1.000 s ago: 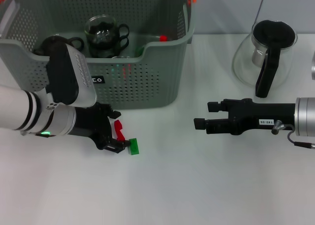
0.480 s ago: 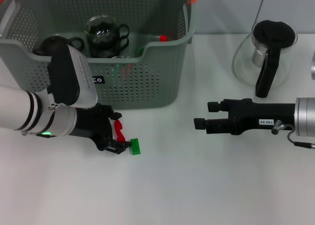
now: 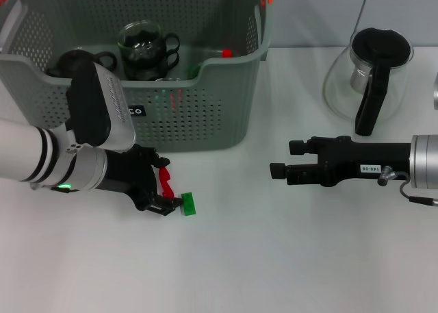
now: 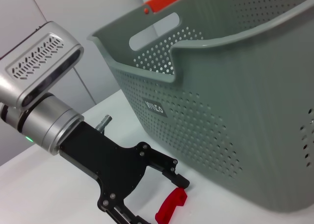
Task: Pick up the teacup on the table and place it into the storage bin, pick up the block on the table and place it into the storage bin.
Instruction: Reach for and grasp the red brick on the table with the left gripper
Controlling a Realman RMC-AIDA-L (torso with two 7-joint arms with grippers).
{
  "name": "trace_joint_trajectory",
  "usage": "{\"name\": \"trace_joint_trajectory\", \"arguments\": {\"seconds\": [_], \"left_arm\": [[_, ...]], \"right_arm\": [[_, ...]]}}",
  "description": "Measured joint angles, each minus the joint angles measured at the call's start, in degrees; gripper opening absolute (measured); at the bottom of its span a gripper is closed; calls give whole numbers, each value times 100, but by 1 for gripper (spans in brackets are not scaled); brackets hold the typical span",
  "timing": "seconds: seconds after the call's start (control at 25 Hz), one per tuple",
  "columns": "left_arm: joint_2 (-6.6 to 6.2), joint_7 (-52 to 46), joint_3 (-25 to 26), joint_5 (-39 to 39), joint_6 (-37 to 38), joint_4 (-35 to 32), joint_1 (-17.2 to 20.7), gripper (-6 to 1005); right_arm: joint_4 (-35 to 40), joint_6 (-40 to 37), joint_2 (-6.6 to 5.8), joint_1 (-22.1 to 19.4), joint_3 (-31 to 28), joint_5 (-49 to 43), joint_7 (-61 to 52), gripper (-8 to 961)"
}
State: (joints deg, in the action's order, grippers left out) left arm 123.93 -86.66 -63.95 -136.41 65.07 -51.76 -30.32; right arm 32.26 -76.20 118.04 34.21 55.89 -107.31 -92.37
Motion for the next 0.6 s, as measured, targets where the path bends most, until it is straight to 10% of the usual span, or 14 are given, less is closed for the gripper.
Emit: {"name": "trace_joint_trajectory", "arguments": {"seconds": [0.6], "left_arm": [[-55,-159,158,19,261,-8,-63,643]], "right_arm": [[18,-25,7,-19,-24,0,0,884]]}}
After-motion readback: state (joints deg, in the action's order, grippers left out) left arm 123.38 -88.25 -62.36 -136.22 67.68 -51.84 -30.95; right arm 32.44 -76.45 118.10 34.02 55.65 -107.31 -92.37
